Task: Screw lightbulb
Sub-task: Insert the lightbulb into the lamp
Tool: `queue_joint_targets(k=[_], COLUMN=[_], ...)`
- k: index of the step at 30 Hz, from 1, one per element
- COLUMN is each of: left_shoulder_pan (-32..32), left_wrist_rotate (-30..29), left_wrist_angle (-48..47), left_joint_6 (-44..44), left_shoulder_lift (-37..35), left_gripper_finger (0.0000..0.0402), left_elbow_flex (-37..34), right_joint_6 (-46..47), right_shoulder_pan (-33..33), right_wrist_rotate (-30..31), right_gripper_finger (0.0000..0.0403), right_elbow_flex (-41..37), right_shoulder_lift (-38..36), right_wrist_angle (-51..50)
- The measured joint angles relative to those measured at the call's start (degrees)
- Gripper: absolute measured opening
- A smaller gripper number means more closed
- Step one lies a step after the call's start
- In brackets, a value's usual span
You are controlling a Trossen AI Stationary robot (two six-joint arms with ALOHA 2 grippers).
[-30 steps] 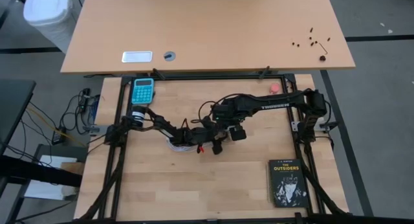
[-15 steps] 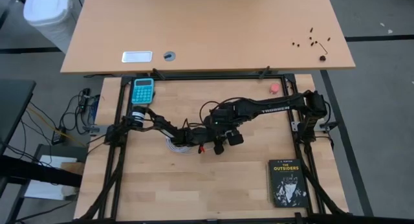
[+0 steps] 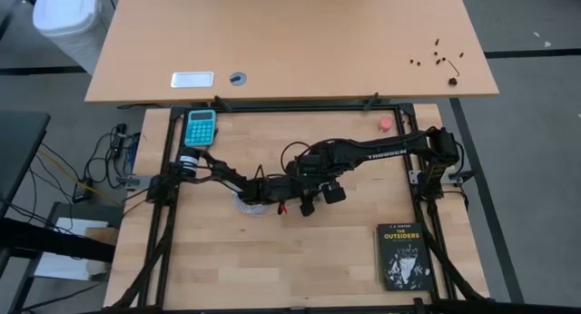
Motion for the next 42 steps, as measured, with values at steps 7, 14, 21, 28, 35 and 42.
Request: queue_joint_targets(k=[7, 14, 21, 28, 35, 42], left_shoulder_pan=[-2.37, -4.66, -6.55, -6.75, -6.18, -6.14], left_wrist_rotate=[-3.93, -9.26, -11.87, -11.63, -11.31, -10.88], left_wrist_angle=[-4.07, -5.36, -5.87, -5.67, -5.41, -5.17], left_joint_6=[3.39, 7.03, 9.69, 10.23, 10.24, 10.24], left_shoulder_lift=[-5.77, -8.24, -9.41, -9.43, -9.43, -9.43], left_gripper_finger=[0.0253, 0.0253, 0.0253, 0.0253, 0.0253, 0.0253], left_elbow_flex=[-1.55, -2.08, -1.97, -1.97, -1.95, -1.95], right_joint_6=[-0.46, 0.08, 1.49, 1.55, 1.24, 1.36], right_shoulder_pan=[-0.13, -1.36, -2.50, -1.75, -0.26, 0.00], right_wrist_rotate=[0.73, 1.58, 1.63, 1.56, 1.53, 0.02], right_gripper_finger=[0.0281, 0.0281, 0.0281, 0.0281, 0.0280, 0.0280], right_elbow_flex=[1.02, 3.59, 3.82, 3.82, 3.82, 5.13], right_shoulder_lift=[-0.98, -1.78, -1.77, -1.77, -1.94, -2.25], right_wrist_angle=[-1.34, -4.15, -7.11, -4.78, -4.69, -4.11])
